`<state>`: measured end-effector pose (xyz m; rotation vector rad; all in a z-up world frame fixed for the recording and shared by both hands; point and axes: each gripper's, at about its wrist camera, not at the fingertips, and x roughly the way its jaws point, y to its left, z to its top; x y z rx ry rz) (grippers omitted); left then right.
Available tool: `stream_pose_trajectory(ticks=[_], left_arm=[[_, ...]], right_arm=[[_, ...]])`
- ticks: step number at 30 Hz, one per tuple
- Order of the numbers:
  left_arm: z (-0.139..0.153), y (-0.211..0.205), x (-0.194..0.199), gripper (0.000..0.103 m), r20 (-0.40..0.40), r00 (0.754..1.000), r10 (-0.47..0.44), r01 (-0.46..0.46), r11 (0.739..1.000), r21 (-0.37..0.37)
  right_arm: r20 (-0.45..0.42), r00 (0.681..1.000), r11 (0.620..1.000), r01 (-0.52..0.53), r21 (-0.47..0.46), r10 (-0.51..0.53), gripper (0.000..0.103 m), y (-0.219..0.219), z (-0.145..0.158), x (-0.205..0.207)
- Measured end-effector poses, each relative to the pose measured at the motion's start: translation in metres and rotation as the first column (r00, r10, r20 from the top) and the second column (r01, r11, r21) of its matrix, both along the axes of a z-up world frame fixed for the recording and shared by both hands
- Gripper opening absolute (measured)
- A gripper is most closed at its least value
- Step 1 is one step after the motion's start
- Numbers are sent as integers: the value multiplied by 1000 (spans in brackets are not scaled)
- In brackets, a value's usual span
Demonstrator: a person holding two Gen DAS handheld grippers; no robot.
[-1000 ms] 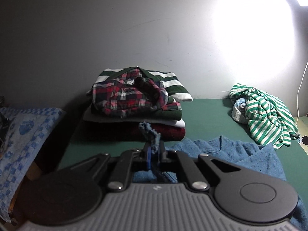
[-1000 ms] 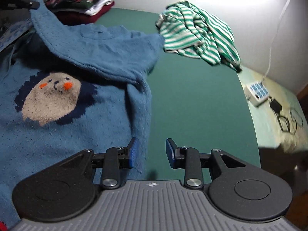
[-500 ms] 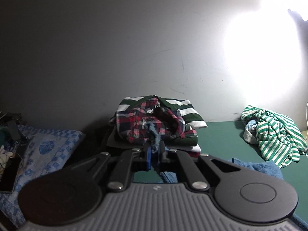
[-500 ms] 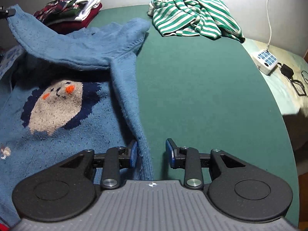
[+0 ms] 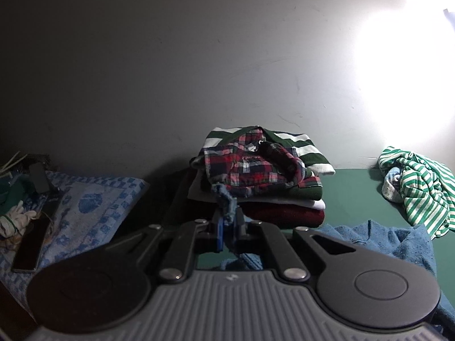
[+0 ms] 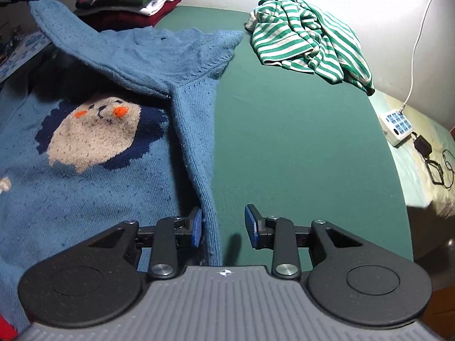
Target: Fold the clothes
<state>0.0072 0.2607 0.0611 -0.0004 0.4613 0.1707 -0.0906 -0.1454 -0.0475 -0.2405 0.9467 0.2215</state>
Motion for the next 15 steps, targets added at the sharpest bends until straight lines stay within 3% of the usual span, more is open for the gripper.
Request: stream_pose_trajectory(ticks=[2, 5, 9, 15], left_arm=[[1, -1, 1, 1, 8, 1000, 21, -21, 1000, 18], [3, 1, 5, 1, 3, 999, 33, -33, 999, -20], [7, -11, 3, 1, 17, 1000, -2, 2, 1000, 24], [8, -11, 6, 1, 4, 1000, -14, 14, 1000, 18]], right_arm=[[-3, 1000, 1000, -4, -6, 4, 33, 0, -1, -7], [-14, 1000, 1000, -6, -10, 6, 33, 1, -4, -17], [-29, 1000, 1000, 5, 6, -5, 33, -6, 0, -38], [-86, 995, 998, 46, 50, -42, 32, -18, 2, -71]])
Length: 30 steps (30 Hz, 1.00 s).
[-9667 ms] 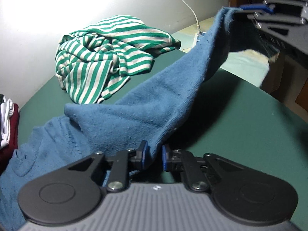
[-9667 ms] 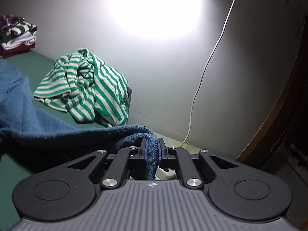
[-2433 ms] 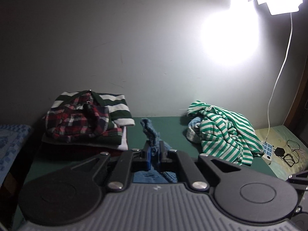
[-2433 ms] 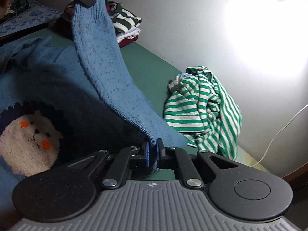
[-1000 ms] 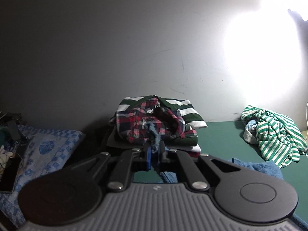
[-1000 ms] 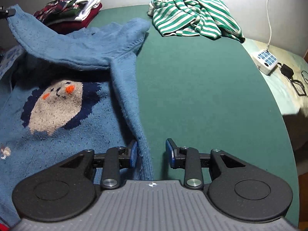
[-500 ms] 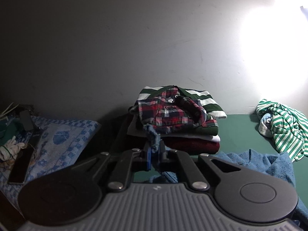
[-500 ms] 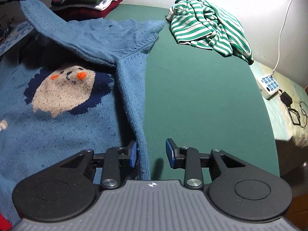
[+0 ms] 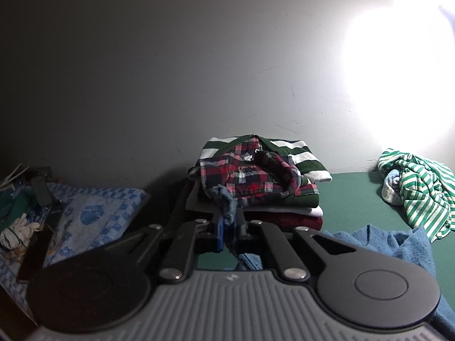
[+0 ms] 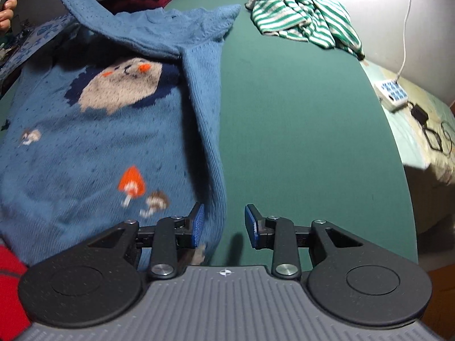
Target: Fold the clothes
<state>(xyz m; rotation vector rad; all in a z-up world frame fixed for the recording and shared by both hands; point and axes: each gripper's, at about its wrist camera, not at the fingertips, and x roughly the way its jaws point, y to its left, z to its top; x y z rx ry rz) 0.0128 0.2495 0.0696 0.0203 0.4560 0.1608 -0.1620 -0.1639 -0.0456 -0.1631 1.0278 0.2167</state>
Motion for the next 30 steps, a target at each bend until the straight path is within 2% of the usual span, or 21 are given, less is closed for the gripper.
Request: stream_pose_trajectory(ticks=[2, 4, 7, 11, 15, 20, 23, 25, 27, 29, 30], left_arm=[[0, 0, 0, 1, -6, 1000, -5, 5, 1000, 6], [0, -1, 0, 1, -14, 1000, -10, 11, 1000, 15], [1, 0, 0, 1, -19, 1000, -17, 18, 1000, 21], [5, 2, -1, 1, -20, 1000, -24, 24, 1000, 14], [10, 4, 0, 1, -18, 1000, -26, 26, 1000, 15], [12, 5, 0, 1, -15, 1000, -25, 25, 1000, 17], [11, 6, 0, 1, -23, 999, -22, 22, 1000, 13], [10, 6, 0, 1, -29, 999, -26, 26, 1000, 15], [9, 5, 0, 1, -35, 999, -29, 30, 999, 19], [8, 4, 0, 1, -37, 999, -31, 31, 999, 19], [7, 4, 0, 1, -37, 999, -31, 32, 999, 20]], right_arm=[[-25, 999, 999, 26, 48, -25, 28, -5, -2, -7], [-40, 998, 994, 48, 98, -45, 16, -5, -2, -11], [-63, 995, 982, 82, 171, -72, 10, -6, -3, -18], [-13, 998, 985, 70, 155, -69, 10, -1, 7, -27], [40, 999, 993, 7, 115, -12, 10, 15, 16, -33], [50, 998, 995, -39, 89, 35, 10, 30, 10, -35], [48, 996, 995, -81, 54, 79, 15, 36, 7, -41], [46, 996, 996, -76, 47, 73, 43, 35, 8, -47], [30, 998, 998, -50, 47, 49, 46, 30, 6, -53], [-19, 1000, 997, -9, 78, 10, 43, 19, 0, -55], [-47, 999, 994, 17, 104, -12, 39, 15, -4, -56]])
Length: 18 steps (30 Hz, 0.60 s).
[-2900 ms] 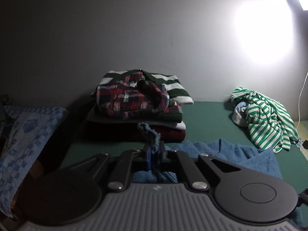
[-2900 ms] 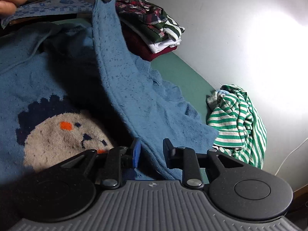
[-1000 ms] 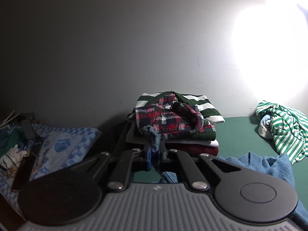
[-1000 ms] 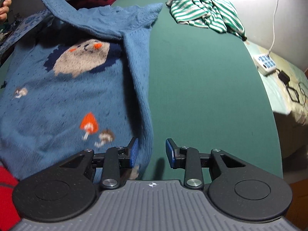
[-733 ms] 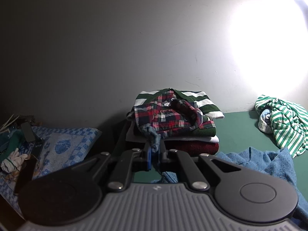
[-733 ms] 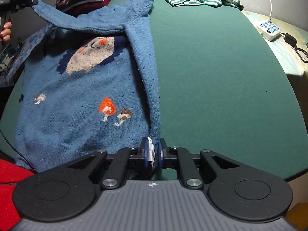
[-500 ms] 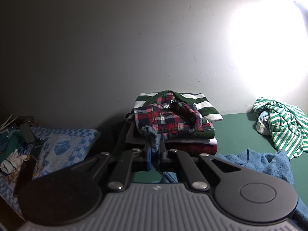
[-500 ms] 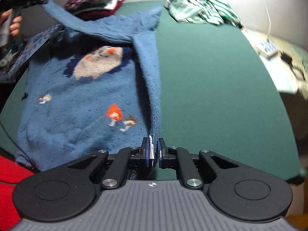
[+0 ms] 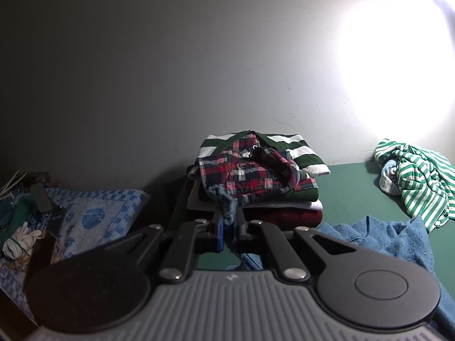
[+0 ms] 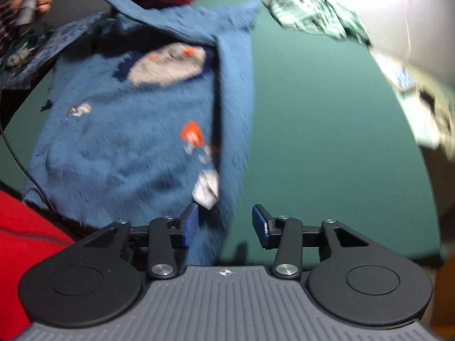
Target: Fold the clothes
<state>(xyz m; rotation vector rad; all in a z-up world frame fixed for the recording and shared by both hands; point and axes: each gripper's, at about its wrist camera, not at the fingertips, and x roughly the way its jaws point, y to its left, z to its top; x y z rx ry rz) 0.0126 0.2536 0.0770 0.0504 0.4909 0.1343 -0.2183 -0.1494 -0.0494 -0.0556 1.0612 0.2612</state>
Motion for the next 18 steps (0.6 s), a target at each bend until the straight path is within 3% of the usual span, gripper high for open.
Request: stream_pose_trajectory(ticks=[4, 9, 11, 13, 18], left_arm=[[0, -1, 2, 1, -3, 1000, -1, 1, 1000, 1], [3, -5, 3, 1, -1, 1000, -8, 8, 1000, 2], [4, -7, 4, 1, 2, 1000, -10, 10, 1000, 5], [5, -8, 4, 1, 2, 1000, -13, 13, 1000, 1], [12, -4, 1, 1, 10, 1000, -13, 13, 1000, -12]], right_arm=[[-49, 997, 994, 69, 84, -65, 32, -11, -8, -2], [-54, 997, 990, 63, 129, -57, 32, -10, -11, -3], [-53, 997, 989, 64, 135, -57, 27, -11, -11, -2], [-57, 997, 988, 62, 141, -55, 9, -11, -12, 0], [-21, 999, 992, 35, 118, -33, 8, -8, -1, 3]])
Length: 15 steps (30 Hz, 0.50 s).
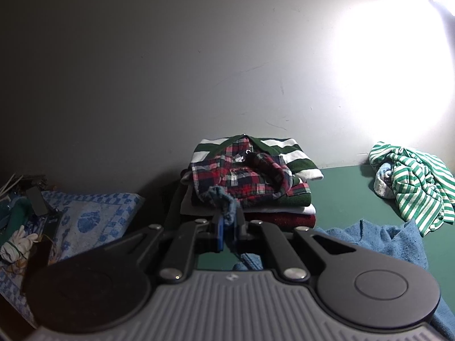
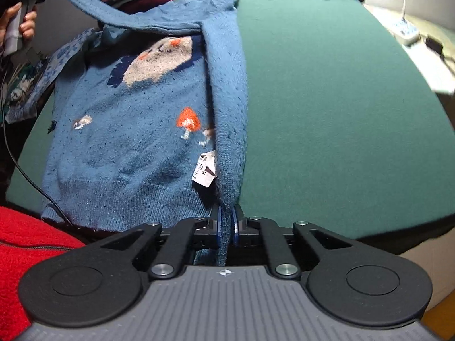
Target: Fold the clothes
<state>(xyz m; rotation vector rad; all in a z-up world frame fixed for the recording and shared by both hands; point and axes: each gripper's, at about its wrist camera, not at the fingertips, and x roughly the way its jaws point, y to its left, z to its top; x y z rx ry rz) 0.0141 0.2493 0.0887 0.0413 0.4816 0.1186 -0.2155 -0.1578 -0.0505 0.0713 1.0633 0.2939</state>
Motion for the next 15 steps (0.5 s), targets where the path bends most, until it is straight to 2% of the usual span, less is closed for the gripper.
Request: stream_pose_trajectory(ticks=[4, 7, 10, 15], left_arm=[[5, 4, -1, 1, 11, 1000, 11, -11, 1000, 16], [6, 10, 2, 1, 7, 1000, 25, -25, 1000, 17], [6, 13, 3, 1, 8, 999, 33, -33, 999, 21], [10, 16, 11, 1, 18, 999, 45, -46, 998, 41]], right_arm=[[54, 998, 1000, -27, -11, 28, 7, -1, 19, 1], [70, 991, 992, -115, -47, 118, 7, 10, 28, 2], [67, 970, 970, -226, -89, 232, 7, 22, 33, 2], [48, 928, 928, -366, -67, 370, 7, 35, 35, 4]])
